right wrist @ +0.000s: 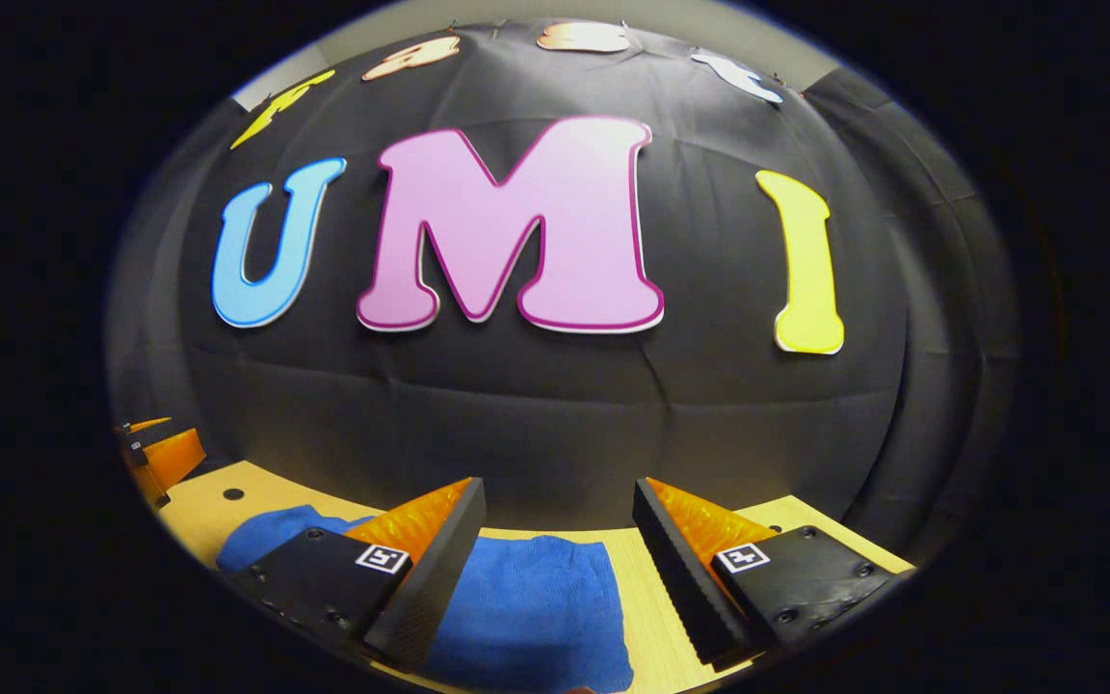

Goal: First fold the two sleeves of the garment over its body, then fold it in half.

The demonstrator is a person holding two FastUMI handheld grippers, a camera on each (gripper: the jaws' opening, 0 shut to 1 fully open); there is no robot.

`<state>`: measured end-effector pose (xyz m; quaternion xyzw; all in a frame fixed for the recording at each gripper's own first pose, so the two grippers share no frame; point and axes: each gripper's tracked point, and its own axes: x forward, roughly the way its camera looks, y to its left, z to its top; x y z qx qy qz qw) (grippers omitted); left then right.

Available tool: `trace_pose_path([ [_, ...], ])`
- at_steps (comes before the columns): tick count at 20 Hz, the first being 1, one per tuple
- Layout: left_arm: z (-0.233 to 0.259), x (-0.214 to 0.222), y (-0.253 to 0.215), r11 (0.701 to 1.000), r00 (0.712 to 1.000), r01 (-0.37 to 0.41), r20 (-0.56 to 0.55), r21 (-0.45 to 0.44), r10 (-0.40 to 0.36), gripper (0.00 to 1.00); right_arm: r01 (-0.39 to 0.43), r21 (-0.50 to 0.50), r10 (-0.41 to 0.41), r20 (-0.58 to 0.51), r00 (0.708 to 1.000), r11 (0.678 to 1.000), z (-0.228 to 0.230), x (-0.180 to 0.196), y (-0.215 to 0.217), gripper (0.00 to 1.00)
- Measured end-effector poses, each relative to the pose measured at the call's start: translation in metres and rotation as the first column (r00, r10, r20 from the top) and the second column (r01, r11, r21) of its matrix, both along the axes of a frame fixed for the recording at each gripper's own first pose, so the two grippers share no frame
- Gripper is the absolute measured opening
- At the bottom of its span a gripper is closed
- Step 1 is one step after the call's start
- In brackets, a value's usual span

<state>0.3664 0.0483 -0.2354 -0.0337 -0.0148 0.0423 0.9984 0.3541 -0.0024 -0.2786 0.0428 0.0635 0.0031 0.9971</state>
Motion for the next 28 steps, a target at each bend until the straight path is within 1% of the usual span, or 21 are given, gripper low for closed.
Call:
trace_pose_path([
  [1, 0.011, -0.016, -0.005, 1.0, 1.0, 0.027, 0.008, 0.001, -0.027, 0.82, 0.014, 0.004, -0.014, 0.007, 1.0, 1.0, 0.008, -0.013, 0.0, 0.99],
  [2, 0.015, -0.033, -0.006, 0.999, 0.999, 0.036, 0.0, 0.01, -0.036, 0.82, 0.024, 0.004, -0.024, 0.019, 1.0, 1.0, 0.018, -0.029, -0.001, 0.99],
  [4, 0.031, -0.069, -0.001, 0.999, 1.0, 0.016, -0.025, 0.04, -0.015, 0.82, 0.025, -0.012, -0.025, 0.04, 0.999, 1.0, 0.04, -0.062, -0.002, 0.99],
  [5, 0.042, -0.087, -0.002, 0.999, 1.0, 0.012, -0.026, 0.031, -0.012, 0.82, 0.017, -0.032, -0.015, 0.05, 0.999, 0.999, 0.052, -0.075, -0.003, 0.99],
  [6, 0.053, -0.104, -0.01, 1.0, 0.999, 0.03, -0.028, -0.002, -0.03, 0.82, 0.014, -0.047, -0.013, 0.033, 0.999, 0.999, 0.06, -0.089, -0.005, 0.98],
  [7, 0.064, -0.12, -0.021, 0.997, 0.997, 0.069, -0.04, -0.046, -0.07, 0.81, 0.008, -0.051, -0.007, 0.011, 1.0, 0.999, 0.069, -0.101, -0.006, 0.98],
  [8, 0.075, -0.138, -0.03, 0.992, 0.993, 0.103, -0.049, -0.079, -0.107, 0.82, -0.001, -0.044, 0.001, -0.006, 1.0, 0.999, 0.082, -0.115, -0.005, 0.94],
  [9, 0.089, -0.155, -0.033, 0.989, 0.991, 0.117, -0.053, -0.09, -0.122, 0.81, -0.01, -0.046, 0.01, -0.006, 1.0, 0.999, 0.098, -0.128, -0.004, 0.98],
  [11, 0.118, -0.188, -0.025, 0.995, 0.995, 0.086, -0.042, -0.052, -0.088, 0.82, -0.01, -0.076, 0.012, 0.022, 1.0, 0.997, 0.133, -0.156, -0.009, 0.98],
  [12, 0.134, -0.203, -0.027, 0.996, 0.996, 0.091, -0.013, -0.016, -0.091, 0.82, -0.024, -0.088, 0.028, 0.042, 0.999, 0.996, 0.148, -0.17, -0.008, 0.97],
  [13, 0.148, -0.22, -0.032, 0.995, 0.995, 0.101, 0.018, 0.011, -0.101, 0.82, -0.054, -0.09, 0.058, 0.041, 0.997, 0.994, 0.154, -0.183, -0.003, 0.97],
  [14, 0.155, -0.238, -0.04, 0.993, 0.993, 0.112, 0.041, 0.021, -0.113, 0.82, -0.084, -0.09, 0.087, 0.03, 0.996, 0.992, 0.158, -0.2, 0.001, 0.97],
  [16, 0.163, -0.272, -0.058, 0.989, 0.987, 0.145, 0.071, -0.002, -0.144, 0.82, -0.115, -0.092, 0.116, 0.003, 0.993, 0.989, 0.164, -0.231, 0.001, 0.97],
  [17, 0.168, -0.288, -0.065, 0.988, 0.985, 0.153, 0.081, -0.013, -0.151, 0.8, -0.106, -0.104, 0.105, -0.02, 0.994, 0.989, 0.164, -0.245, -0.003, 0.98],
  [18, 0.17, -0.301, -0.067, 0.989, 0.986, 0.147, 0.087, -0.008, -0.145, 0.82, -0.107, -0.119, 0.104, -0.033, 0.994, 0.987, 0.166, -0.261, -0.006, 0.96],
  [19, 0.174, -0.315, -0.066, 0.992, 0.988, 0.124, 0.089, 0.008, -0.124, 0.82, -0.108, -0.13, 0.104, -0.036, 0.994, 0.986, 0.17, -0.275, -0.005, 0.97],
  [20, 0.178, -0.327, -0.065, 0.994, 0.99, 0.106, 0.09, 0.025, -0.108, 0.8, -0.113, -0.139, 0.111, -0.023, 0.994, 0.984, 0.176, -0.29, -0.005, 0.97],
  [21, 0.183, -0.337, -0.069, 0.994, 0.99, 0.102, 0.089, 0.045, -0.105, 0.82, -0.117, -0.147, 0.119, 0.0, 0.993, 0.982, 0.186, -0.301, -0.004, 0.97],
  [23, 0.19, -0.352, -0.079, 0.991, 0.989, 0.11, 0.093, 0.081, -0.118, 0.82, -0.124, -0.156, 0.136, 0.068, 0.988, 0.98, 0.207, -0.324, -0.003, 0.96],
  [26, 0.191, -0.37, -0.088, 0.991, 0.991, 0.109, 0.076, 0.073, -0.114, 0.82, -0.148, -0.118, 0.166, 0.157, 0.974, 0.982, 0.229, -0.354, 0.006, 0.96],
  [28, 0.194, -0.377, -0.093, 0.993, 0.993, 0.092, 0.073, 0.069, -0.097, 0.82, -0.149, -0.082, 0.162, 0.183, 0.97, 0.985, 0.239, -0.367, 0.006, 0.96],
])
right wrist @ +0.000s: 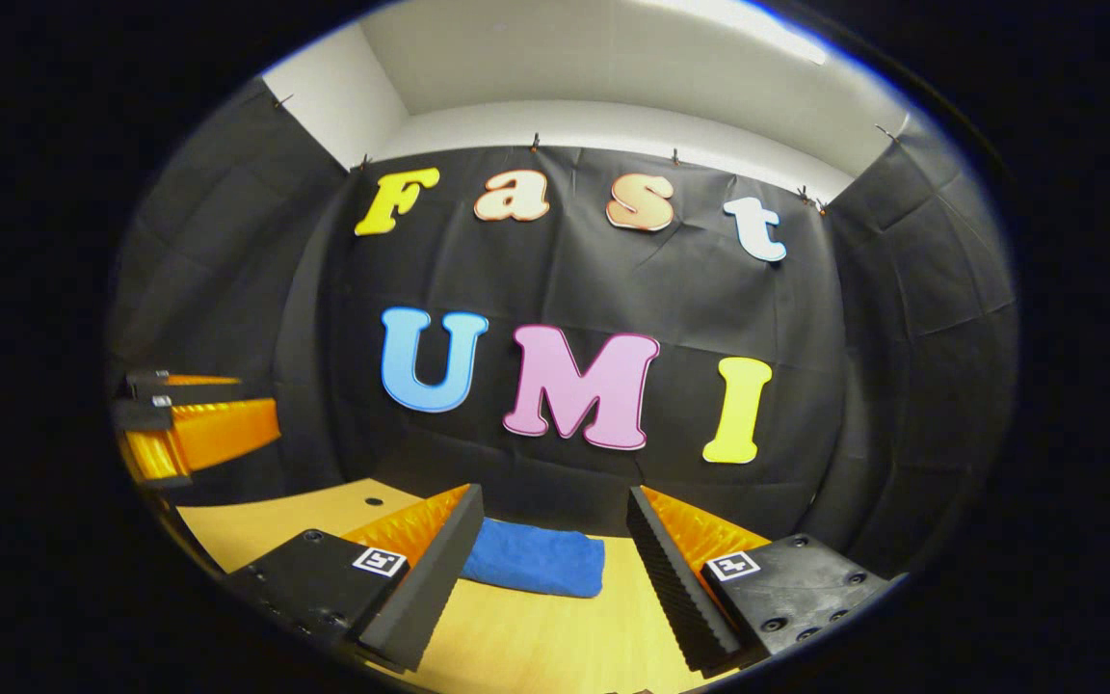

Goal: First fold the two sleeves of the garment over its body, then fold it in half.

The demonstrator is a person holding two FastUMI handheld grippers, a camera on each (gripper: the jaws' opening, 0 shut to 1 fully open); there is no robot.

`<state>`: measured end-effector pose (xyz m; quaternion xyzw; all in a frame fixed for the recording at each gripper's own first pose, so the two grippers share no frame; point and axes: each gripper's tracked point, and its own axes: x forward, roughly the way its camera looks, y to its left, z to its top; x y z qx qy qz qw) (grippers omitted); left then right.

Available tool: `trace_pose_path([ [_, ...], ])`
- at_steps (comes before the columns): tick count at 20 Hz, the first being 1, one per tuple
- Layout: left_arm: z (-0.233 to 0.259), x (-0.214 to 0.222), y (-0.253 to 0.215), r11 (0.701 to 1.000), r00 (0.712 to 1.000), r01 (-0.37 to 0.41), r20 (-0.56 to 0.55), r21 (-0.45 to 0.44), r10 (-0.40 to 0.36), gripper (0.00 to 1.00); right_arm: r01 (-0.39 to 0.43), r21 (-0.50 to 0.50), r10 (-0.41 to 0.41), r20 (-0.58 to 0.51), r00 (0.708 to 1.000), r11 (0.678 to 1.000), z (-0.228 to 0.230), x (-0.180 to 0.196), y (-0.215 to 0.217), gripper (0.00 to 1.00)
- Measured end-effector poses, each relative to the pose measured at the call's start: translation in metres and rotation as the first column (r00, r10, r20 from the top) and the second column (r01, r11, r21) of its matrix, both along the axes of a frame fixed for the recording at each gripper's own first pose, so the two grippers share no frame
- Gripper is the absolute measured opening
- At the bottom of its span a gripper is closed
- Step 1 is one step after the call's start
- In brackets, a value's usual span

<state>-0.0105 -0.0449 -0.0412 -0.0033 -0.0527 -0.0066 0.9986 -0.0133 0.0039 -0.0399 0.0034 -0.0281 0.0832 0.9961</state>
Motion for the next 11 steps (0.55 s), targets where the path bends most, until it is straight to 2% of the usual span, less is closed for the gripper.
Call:
trace_pose_path([
  [5, 0.024, -0.003, -0.011, 1.0, 0.997, -0.007, 0.076, 0.015, 0.006, 0.82, -0.02, 0.03, 0.02, 0.006, 1.0, 0.999, 0.012, -0.004, 0.002, 0.96],
  [11, 0.029, -0.008, 0.007, 0.999, 0.995, -0.039, 0.092, 0.027, 0.037, 0.82, -0.035, 0.048, 0.035, 0.01, 0.999, 0.998, 0.021, -0.006, 0.012, 0.96],
])
